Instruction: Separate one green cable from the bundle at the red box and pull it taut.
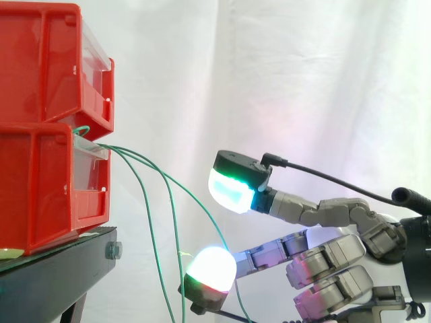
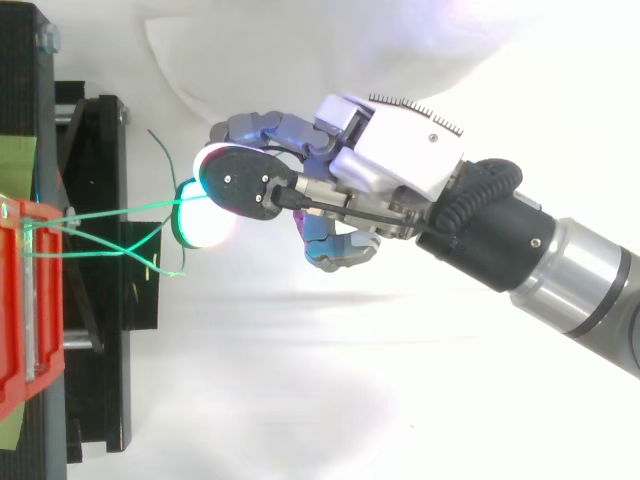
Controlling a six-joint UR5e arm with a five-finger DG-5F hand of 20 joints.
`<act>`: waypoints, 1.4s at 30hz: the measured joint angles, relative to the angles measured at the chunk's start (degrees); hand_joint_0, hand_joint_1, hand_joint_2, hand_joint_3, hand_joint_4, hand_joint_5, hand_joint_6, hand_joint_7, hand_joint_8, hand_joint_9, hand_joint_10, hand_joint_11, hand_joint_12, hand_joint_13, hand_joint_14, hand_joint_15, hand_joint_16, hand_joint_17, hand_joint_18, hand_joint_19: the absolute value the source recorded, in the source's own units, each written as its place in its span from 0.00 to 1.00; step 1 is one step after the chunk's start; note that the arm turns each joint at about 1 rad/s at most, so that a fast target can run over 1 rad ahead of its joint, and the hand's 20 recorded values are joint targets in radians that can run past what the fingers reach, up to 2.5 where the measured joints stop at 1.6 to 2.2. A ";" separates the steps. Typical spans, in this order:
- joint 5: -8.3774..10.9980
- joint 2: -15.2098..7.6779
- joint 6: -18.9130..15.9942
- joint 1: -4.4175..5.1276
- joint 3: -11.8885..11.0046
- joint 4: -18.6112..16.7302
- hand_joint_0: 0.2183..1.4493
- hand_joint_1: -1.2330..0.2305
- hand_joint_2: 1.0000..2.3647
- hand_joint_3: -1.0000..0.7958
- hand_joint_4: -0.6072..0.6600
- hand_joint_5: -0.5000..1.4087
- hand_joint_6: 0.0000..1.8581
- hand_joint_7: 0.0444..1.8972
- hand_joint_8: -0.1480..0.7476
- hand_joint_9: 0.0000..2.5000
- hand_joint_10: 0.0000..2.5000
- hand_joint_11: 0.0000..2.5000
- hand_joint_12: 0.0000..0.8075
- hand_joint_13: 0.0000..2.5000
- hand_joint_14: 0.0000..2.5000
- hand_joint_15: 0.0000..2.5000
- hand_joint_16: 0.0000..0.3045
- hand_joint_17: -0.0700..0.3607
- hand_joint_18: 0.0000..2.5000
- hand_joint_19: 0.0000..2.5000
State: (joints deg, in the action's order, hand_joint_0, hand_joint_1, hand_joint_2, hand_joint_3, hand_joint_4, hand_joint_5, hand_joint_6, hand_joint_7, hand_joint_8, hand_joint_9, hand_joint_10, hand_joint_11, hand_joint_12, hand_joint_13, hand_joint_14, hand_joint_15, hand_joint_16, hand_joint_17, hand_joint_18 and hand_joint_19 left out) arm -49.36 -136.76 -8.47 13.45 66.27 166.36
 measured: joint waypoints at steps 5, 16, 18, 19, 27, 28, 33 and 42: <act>-0.10 0.00 -0.93 0.07 0.00 0.92 0.27 0.40 0.01 0.35 0.65 0.31 0.30 0.71 0.45 0.92 0.01 0.78 0.49 0.73 0.21 0.66 0.21 0.50 0.58 0.43; -0.12 0.00 0.12 0.09 0.00 1.03 0.32 0.34 0.02 0.47 0.68 0.31 0.29 0.73 0.48 0.93 0.01 0.77 0.50 0.75 0.19 0.66 0.22 0.51 0.59 0.42; -0.12 0.00 0.12 0.09 0.00 1.05 0.32 0.33 0.02 0.50 0.68 0.31 0.29 0.74 0.49 0.94 0.01 0.76 0.51 0.75 0.19 0.66 0.23 0.52 0.60 0.41; -0.13 0.00 0.13 0.09 0.00 1.06 0.32 0.34 0.02 0.51 0.68 0.31 0.29 0.74 0.49 0.94 0.01 0.76 0.52 0.76 0.18 0.66 0.23 0.52 0.61 0.41; -0.20 0.00 0.62 0.09 0.00 1.07 0.23 0.39 0.01 0.36 0.66 0.31 0.30 0.72 0.50 0.92 0.01 0.77 0.51 0.74 0.19 0.66 0.23 0.52 0.59 0.43; -0.19 0.02 0.71 0.09 0.00 1.05 0.22 0.40 0.01 0.35 0.66 0.31 0.30 0.72 0.50 0.92 0.01 0.77 0.51 0.74 0.20 0.66 0.23 0.53 0.59 0.42; -0.13 0.02 0.87 0.09 0.00 0.99 0.20 0.45 0.00 0.29 0.66 0.31 0.30 0.73 0.51 0.92 0.01 0.76 0.54 0.74 0.19 0.66 0.24 0.55 0.60 0.42; -0.19 0.01 1.18 0.09 -0.38 0.90 0.17 0.51 0.00 0.28 0.68 0.31 0.29 0.74 0.54 0.92 0.01 0.74 0.56 0.75 0.19 0.65 0.26 0.57 0.62 0.40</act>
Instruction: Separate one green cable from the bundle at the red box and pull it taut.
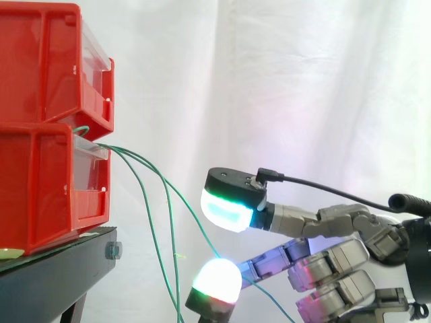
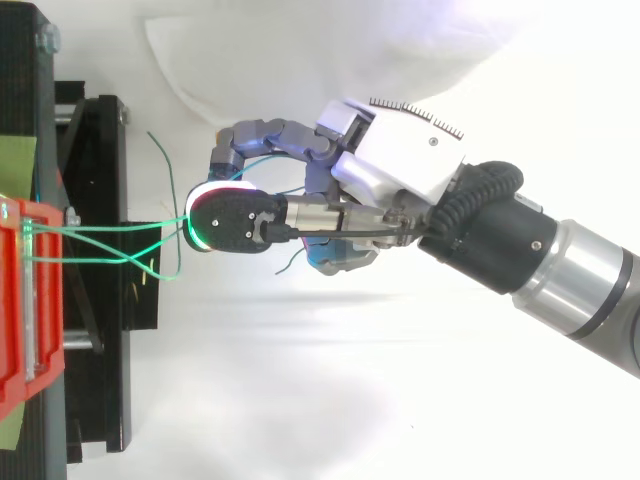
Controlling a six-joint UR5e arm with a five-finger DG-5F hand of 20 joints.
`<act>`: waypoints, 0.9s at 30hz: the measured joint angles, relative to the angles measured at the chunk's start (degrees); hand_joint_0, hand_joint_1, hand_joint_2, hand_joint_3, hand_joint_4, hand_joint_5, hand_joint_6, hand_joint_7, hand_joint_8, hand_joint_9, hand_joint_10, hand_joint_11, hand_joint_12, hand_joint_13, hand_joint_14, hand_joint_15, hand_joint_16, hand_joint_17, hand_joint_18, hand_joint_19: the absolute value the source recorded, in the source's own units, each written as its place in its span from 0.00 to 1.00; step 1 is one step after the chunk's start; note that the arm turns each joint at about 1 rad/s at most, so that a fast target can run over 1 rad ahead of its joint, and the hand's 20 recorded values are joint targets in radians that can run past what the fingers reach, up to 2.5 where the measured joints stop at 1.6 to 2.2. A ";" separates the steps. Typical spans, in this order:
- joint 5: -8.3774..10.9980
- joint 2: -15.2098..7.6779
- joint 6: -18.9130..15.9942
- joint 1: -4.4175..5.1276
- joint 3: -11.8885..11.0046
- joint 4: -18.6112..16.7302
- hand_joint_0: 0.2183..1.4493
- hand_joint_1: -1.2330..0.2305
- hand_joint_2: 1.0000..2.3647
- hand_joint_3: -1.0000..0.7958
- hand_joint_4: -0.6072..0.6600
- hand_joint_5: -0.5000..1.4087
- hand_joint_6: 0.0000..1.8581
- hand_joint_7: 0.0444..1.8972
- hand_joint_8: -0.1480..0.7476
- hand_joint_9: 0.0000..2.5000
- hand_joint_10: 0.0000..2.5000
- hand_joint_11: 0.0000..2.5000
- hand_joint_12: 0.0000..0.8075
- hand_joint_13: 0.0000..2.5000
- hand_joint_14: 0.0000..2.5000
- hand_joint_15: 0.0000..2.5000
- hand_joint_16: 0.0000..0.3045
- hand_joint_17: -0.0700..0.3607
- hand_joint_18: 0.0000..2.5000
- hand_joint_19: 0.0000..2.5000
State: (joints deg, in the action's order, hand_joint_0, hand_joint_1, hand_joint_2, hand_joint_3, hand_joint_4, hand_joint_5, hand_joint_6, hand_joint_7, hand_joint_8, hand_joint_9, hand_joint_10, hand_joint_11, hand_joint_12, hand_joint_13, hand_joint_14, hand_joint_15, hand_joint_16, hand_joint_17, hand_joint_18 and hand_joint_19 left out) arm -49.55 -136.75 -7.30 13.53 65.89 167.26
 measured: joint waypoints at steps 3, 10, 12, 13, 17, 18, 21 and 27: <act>-0.06 0.00 1.46 -0.20 -1.11 0.27 0.17 0.52 0.00 0.28 0.68 0.31 0.29 0.74 0.54 0.92 0.01 0.74 0.56 0.75 0.19 0.65 0.26 0.58 0.62 0.40; -0.26 0.00 10.10 -1.18 -4.52 1.08 0.17 0.51 0.00 0.28 0.68 0.31 0.29 0.74 0.54 0.92 0.01 0.74 0.56 0.75 0.19 0.65 0.26 0.58 0.62 0.40; -0.26 0.00 13.27 -1.46 -5.04 1.07 0.17 0.51 0.00 0.28 0.68 0.31 0.29 0.74 0.54 0.92 0.01 0.74 0.56 0.75 0.19 0.65 0.26 0.57 0.62 0.40; -0.25 0.00 14.63 -1.55 -5.17 1.05 0.17 0.51 0.00 0.28 0.68 0.31 0.29 0.74 0.53 0.92 0.01 0.74 0.57 0.75 0.19 0.65 0.26 0.58 0.62 0.40; -0.17 0.00 18.71 -1.54 -5.38 1.01 0.18 0.51 0.00 0.28 0.68 0.31 0.29 0.74 0.53 0.92 0.01 0.74 0.55 0.75 0.19 0.64 0.25 0.57 0.61 0.40; -0.13 0.00 19.35 -1.47 -5.40 1.01 0.18 0.51 0.00 0.28 0.68 0.31 0.29 0.74 0.53 0.92 0.01 0.74 0.54 0.74 0.19 0.65 0.25 0.57 0.61 0.40; -0.10 0.00 20.60 -1.33 -5.40 1.03 0.18 0.51 0.00 0.28 0.67 0.31 0.29 0.74 0.53 0.92 0.01 0.74 0.55 0.74 0.19 0.65 0.25 0.57 0.61 0.41; -0.06 0.02 21.27 -1.19 -5.43 1.10 0.18 0.51 0.00 0.28 0.67 0.31 0.29 0.74 0.52 0.92 0.01 0.75 0.55 0.74 0.19 0.65 0.25 0.56 0.61 0.41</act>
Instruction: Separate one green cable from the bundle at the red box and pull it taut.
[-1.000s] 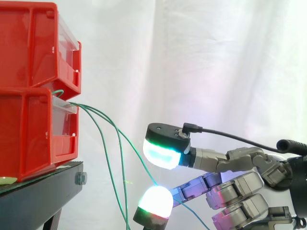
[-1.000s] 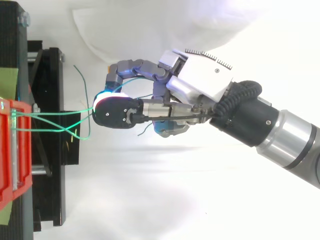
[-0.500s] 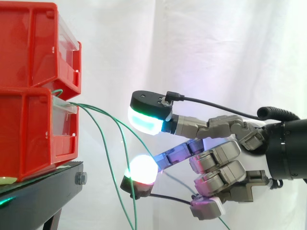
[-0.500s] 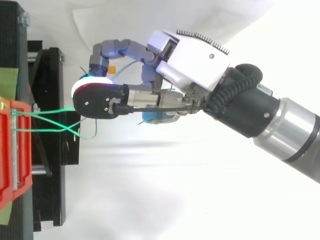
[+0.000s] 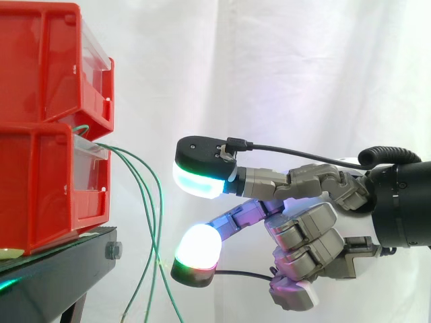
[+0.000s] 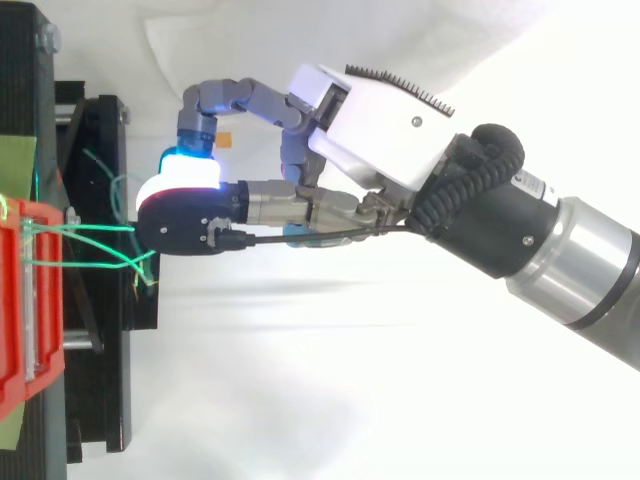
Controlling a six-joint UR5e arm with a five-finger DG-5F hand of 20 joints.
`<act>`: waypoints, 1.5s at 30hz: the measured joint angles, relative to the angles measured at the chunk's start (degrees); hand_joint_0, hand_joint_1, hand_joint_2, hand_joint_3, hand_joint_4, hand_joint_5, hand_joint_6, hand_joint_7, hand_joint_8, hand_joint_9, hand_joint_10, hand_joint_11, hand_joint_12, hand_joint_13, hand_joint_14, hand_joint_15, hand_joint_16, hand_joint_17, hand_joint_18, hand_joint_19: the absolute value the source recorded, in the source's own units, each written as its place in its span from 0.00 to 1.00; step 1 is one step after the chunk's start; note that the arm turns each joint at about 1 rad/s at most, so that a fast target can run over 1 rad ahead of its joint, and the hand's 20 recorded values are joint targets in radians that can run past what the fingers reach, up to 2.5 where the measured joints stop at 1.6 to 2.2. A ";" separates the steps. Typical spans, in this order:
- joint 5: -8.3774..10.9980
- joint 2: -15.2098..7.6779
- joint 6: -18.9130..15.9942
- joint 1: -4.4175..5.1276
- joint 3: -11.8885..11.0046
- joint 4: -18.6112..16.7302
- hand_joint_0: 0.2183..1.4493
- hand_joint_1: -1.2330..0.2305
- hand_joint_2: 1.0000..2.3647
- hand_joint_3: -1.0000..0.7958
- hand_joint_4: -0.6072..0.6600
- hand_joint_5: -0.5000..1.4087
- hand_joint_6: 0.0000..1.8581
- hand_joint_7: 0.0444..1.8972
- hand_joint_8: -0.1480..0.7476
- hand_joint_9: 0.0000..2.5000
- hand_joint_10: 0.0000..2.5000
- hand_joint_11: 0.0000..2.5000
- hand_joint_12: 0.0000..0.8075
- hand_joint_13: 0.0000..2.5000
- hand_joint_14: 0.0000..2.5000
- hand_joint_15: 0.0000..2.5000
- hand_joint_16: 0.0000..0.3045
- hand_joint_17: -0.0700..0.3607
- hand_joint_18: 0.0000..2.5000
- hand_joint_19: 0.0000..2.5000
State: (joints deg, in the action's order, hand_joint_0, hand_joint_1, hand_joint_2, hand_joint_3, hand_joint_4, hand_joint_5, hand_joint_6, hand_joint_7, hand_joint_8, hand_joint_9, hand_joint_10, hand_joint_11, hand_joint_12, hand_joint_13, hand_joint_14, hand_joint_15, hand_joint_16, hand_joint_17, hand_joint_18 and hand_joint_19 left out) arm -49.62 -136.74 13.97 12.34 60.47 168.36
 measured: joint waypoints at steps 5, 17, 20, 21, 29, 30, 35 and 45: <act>1.08 0.01 -1.44 0.46 0.00 0.05 0.18 0.51 0.00 0.28 0.65 0.30 0.29 0.75 0.54 0.90 0.01 0.74 0.56 0.74 0.19 0.65 0.25 0.57 0.61 0.41; -0.01 -0.01 -2.34 0.57 0.00 1.93 0.18 0.52 0.00 0.28 0.71 0.27 0.27 0.65 0.54 0.83 0.01 0.72 0.56 0.69 0.20 0.64 0.26 0.57 0.57 0.41; -2.00 -0.02 2.03 0.39 0.00 1.47 0.17 0.52 0.00 0.28 0.71 0.26 0.27 0.63 0.55 0.81 0.01 0.72 0.56 0.68 0.19 0.64 0.26 0.57 0.57 0.41; -2.44 -0.02 3.37 0.32 0.00 0.91 0.17 0.52 0.00 0.28 0.72 0.26 0.27 0.63 0.55 0.81 0.01 0.71 0.57 0.68 0.18 0.64 0.26 0.58 0.57 0.41; -7.69 -0.02 15.49 -0.49 0.04 -6.14 0.17 0.53 0.00 0.28 0.73 0.25 0.27 0.60 0.57 0.78 0.01 0.70 0.57 0.68 0.15 0.64 0.26 0.58 0.56 0.41; -8.68 -0.02 17.29 -0.64 0.03 -6.47 0.17 0.53 0.00 0.28 0.73 0.25 0.27 0.60 0.56 0.78 0.01 0.70 0.58 0.68 0.15 0.64 0.26 0.57 0.56 0.41; -11.42 0.00 24.63 -1.01 0.03 -7.25 0.17 0.53 0.00 0.28 0.76 0.25 0.27 0.57 0.56 0.76 0.01 0.69 0.58 0.67 0.14 0.64 0.26 0.58 0.56 0.41; -14.98 -0.01 40.38 -0.68 0.15 -16.26 0.16 0.54 0.00 0.28 0.80 0.24 0.27 0.48 0.57 0.72 0.01 0.66 0.59 0.66 0.12 0.63 0.26 0.58 0.55 0.40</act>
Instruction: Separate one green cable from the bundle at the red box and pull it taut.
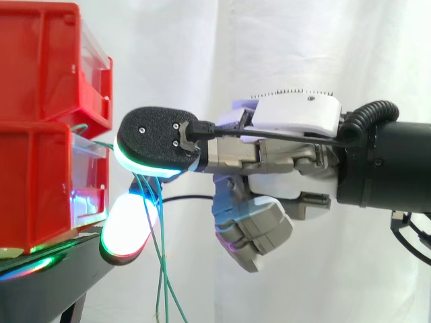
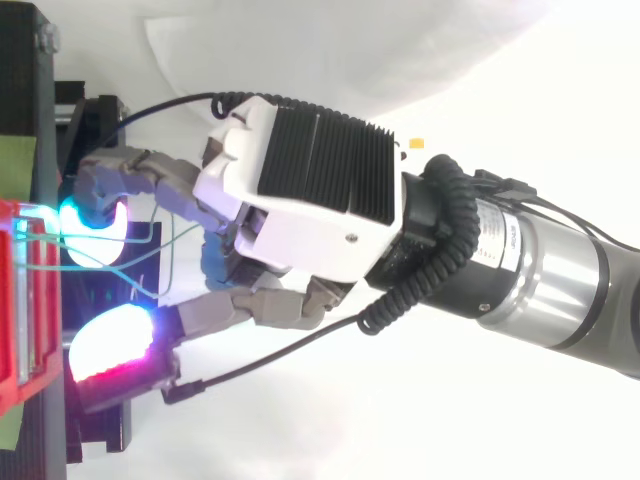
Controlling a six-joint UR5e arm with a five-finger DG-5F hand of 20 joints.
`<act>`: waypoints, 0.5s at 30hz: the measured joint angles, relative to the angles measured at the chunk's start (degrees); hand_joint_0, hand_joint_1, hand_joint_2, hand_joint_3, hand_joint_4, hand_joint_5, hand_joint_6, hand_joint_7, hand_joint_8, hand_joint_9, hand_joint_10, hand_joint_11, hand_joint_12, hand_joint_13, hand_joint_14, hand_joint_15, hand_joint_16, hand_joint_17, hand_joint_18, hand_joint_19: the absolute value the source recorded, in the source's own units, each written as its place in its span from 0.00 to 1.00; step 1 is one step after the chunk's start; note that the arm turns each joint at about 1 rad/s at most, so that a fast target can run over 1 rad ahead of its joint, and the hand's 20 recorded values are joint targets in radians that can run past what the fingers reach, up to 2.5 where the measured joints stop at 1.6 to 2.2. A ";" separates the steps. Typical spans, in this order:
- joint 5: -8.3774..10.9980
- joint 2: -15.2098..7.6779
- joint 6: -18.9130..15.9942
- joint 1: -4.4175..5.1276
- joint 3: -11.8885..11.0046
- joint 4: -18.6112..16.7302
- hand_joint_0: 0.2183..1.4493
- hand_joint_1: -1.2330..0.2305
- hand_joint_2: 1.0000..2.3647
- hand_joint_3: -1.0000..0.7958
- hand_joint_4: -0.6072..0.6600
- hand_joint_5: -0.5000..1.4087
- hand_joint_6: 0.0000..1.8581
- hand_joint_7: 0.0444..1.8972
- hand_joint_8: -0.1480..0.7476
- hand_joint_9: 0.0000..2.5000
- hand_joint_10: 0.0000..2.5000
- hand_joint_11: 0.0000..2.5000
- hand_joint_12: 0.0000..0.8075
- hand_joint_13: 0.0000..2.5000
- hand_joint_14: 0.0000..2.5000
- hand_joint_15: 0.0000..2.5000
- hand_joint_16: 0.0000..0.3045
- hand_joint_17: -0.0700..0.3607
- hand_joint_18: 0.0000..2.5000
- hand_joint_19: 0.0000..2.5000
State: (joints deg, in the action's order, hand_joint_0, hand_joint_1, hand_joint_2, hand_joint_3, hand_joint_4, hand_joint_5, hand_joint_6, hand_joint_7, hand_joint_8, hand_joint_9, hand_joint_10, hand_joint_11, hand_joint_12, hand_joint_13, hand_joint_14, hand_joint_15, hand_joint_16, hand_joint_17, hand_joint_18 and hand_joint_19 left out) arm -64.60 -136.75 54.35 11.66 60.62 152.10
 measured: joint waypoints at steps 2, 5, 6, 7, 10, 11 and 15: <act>-0.69 0.00 2.75 0.01 0.01 -1.03 0.16 0.55 0.00 0.28 0.81 0.24 0.27 0.47 0.58 0.72 0.01 0.66 0.59 0.66 0.11 0.63 0.26 0.58 0.55 0.41; -1.34 0.01 7.30 0.02 0.01 -1.89 0.16 0.55 0.00 0.28 0.81 0.24 0.27 0.47 0.57 0.72 0.01 0.67 0.58 0.66 0.11 0.62 0.26 0.58 0.55 0.41; -1.41 0.02 8.32 0.03 0.04 -2.01 0.16 0.55 0.00 0.28 0.81 0.24 0.27 0.47 0.58 0.72 0.01 0.66 0.59 0.66 0.11 0.63 0.26 0.58 0.55 0.41; -1.42 0.01 9.20 0.03 0.12 -2.10 0.16 0.55 0.00 0.28 0.82 0.24 0.27 0.47 0.57 0.72 0.01 0.66 0.59 0.66 0.11 0.62 0.26 0.58 0.55 0.41; -1.07 0.00 8.40 0.09 0.69 -2.33 0.16 0.55 0.00 0.28 0.82 0.24 0.27 0.48 0.57 0.72 0.01 0.66 0.59 0.66 0.10 0.63 0.26 0.58 0.55 0.41; -0.67 0.02 7.58 0.18 1.04 -2.49 0.16 0.55 0.00 0.28 0.82 0.24 0.27 0.47 0.57 0.72 0.01 0.66 0.58 0.66 0.10 0.63 0.26 0.58 0.55 0.41; 3.19 0.04 2.35 0.86 2.80 -3.25 0.16 0.55 0.00 0.28 0.81 0.24 0.27 0.48 0.57 0.73 0.01 0.66 0.58 0.66 0.10 0.63 0.26 0.58 0.55 0.41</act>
State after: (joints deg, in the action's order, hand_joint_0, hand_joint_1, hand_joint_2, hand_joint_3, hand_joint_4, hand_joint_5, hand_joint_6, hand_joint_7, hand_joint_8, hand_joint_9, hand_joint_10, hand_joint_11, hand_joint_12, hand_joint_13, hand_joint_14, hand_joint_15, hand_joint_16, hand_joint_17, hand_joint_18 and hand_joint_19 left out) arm -61.41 -136.71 56.69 12.52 63.42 148.85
